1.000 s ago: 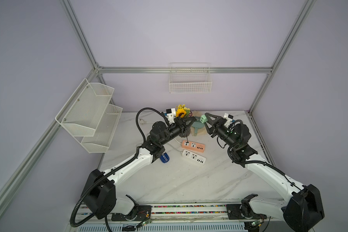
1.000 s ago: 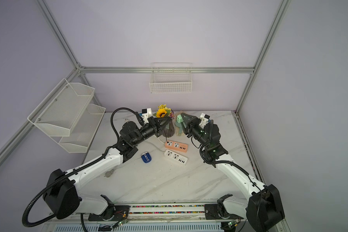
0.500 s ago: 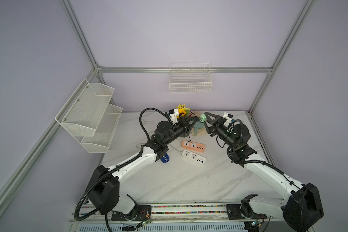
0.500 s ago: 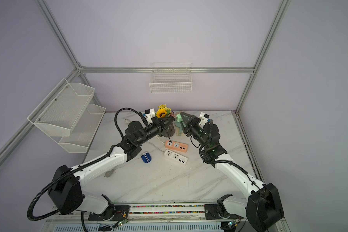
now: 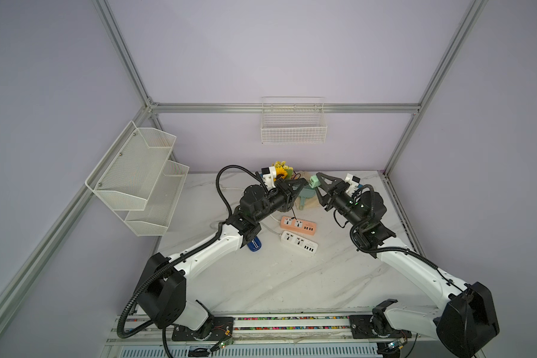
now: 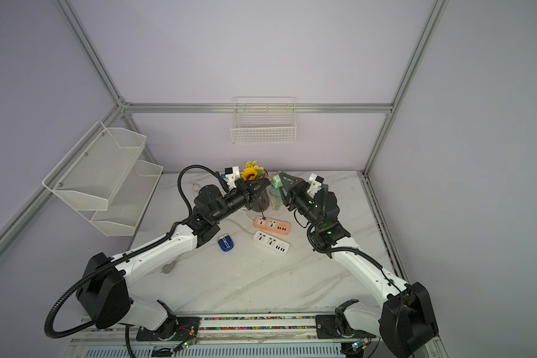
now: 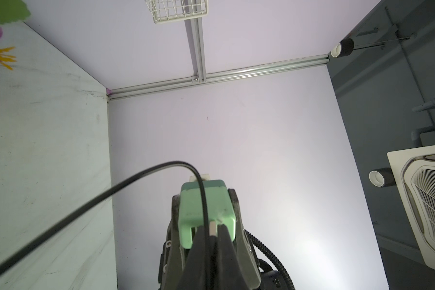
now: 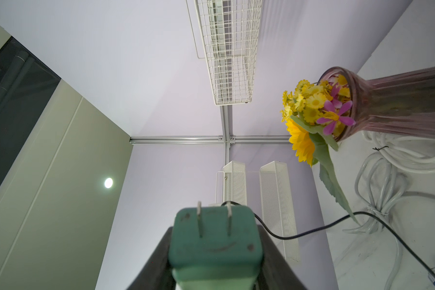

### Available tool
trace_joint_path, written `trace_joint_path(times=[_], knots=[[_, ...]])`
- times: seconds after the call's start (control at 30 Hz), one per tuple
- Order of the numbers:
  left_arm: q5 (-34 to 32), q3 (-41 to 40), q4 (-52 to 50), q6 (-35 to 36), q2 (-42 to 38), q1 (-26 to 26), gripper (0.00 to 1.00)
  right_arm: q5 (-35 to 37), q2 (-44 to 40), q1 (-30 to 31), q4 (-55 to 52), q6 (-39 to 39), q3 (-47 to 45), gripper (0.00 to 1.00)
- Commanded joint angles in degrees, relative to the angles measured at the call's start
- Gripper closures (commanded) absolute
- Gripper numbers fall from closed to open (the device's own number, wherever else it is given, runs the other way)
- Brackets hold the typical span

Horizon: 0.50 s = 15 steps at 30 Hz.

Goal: Charge the electric shaver
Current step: Insert the charging cable into the plug.

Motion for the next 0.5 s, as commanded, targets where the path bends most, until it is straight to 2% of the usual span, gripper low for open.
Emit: trace_joint_path(times=[0.0,0.47], knots=[[-0.3,2.3,1.7,-0.1,0.0,-0.1,1.00,-1.0,0.3,1.0,-0.7,1.1,1.5,0.99],[0.0,2.7,-2.4,1.3,0.2,-0.3,1.00,0.2,0.8,1.9,-2.4,1.1,3.3,1.00]])
